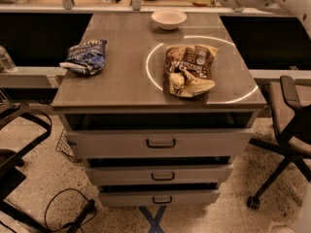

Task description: Move apple near blue chip bag

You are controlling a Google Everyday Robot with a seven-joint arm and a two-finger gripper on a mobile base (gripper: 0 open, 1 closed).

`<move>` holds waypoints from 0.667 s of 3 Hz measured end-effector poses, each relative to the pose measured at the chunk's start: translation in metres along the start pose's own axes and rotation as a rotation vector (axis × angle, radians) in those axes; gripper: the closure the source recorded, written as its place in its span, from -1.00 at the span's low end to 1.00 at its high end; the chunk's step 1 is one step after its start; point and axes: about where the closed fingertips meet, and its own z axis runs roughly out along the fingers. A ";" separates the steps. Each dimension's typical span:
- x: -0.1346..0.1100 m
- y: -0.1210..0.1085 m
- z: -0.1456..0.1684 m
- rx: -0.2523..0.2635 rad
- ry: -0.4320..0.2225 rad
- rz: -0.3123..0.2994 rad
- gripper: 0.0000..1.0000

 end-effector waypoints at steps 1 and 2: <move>-0.019 0.050 -0.016 -0.009 -0.011 0.008 1.00; 0.011 0.109 0.006 -0.087 0.053 0.031 1.00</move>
Offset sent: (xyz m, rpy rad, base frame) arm -0.0763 0.1495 -0.0958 -0.0126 0.2039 0.1446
